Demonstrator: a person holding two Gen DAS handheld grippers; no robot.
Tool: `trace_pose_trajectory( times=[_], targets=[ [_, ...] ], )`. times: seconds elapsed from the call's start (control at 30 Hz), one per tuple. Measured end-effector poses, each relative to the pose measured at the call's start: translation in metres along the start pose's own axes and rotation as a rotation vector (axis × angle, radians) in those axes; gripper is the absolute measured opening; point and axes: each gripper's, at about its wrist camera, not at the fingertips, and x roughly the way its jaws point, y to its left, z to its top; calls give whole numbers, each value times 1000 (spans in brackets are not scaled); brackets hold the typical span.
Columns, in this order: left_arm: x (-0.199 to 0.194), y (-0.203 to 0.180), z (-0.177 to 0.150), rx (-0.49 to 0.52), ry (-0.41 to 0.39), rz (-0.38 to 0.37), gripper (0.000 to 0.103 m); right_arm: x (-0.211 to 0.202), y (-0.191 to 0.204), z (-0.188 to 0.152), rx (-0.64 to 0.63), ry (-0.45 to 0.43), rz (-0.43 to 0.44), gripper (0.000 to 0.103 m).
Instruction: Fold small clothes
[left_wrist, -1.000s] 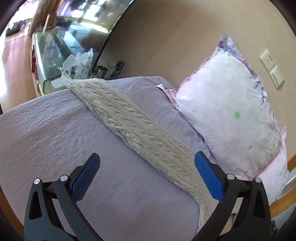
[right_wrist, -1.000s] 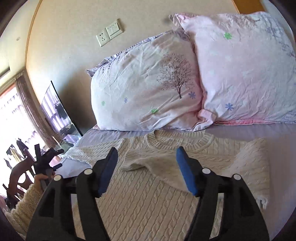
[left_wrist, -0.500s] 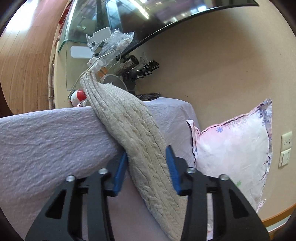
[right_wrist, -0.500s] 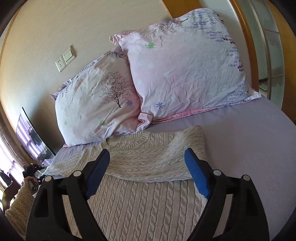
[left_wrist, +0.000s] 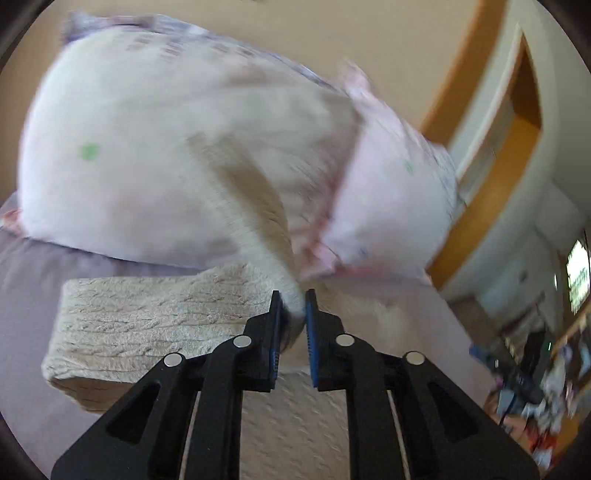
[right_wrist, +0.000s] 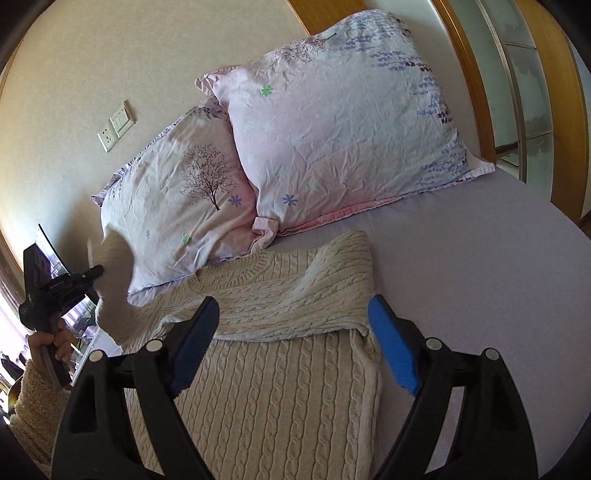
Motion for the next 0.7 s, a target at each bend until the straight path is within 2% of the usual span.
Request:
trace_pose_trajectory(
  times=[0.07,0.1,0.17,0.2,0.23,0.3,0.37,0.4,0.43,0.47,0.57,0.6,0.67,0.7],
  targets=[
    [34,-34,-20,87,113,-8,18,0,-8,-7,24,38,-2,83],
    [39,-37,-28,103,138,9,18,-1,-12,-9,32,56,-1,83],
    [27,-25,-41,91,130,68,23,-6,-21,-18,35,100,-10,83],
    [15,-12,-46,67,115,100,38,-7,-25,-23,30,126,-16,83],
    [-3,6,-54,32,95,144,58,-8,-29,-28,28,147,-19,83],
    [-32,37,-72,-19,85,225,72,-7,-38,-41,44,208,-8,82],
    [-56,66,-96,-71,122,284,73,-3,-46,-53,85,268,22,74],
    [-64,75,-108,-101,142,293,73,0,-48,-59,104,293,41,66],
    [-71,83,-121,-132,162,282,73,2,-50,-65,123,318,59,60],
    [-77,90,-131,-158,178,261,73,5,-51,-71,139,345,73,58],
    [-80,99,-154,-195,206,206,73,0,-48,-83,144,361,106,51],
    [-82,100,-162,-208,210,180,73,-3,-48,-85,156,371,128,44],
    [-97,99,-177,-210,160,142,73,-7,-48,-95,186,394,180,41],
    [-101,99,-182,-228,145,117,73,-11,-49,-100,195,397,200,36]
  ],
)
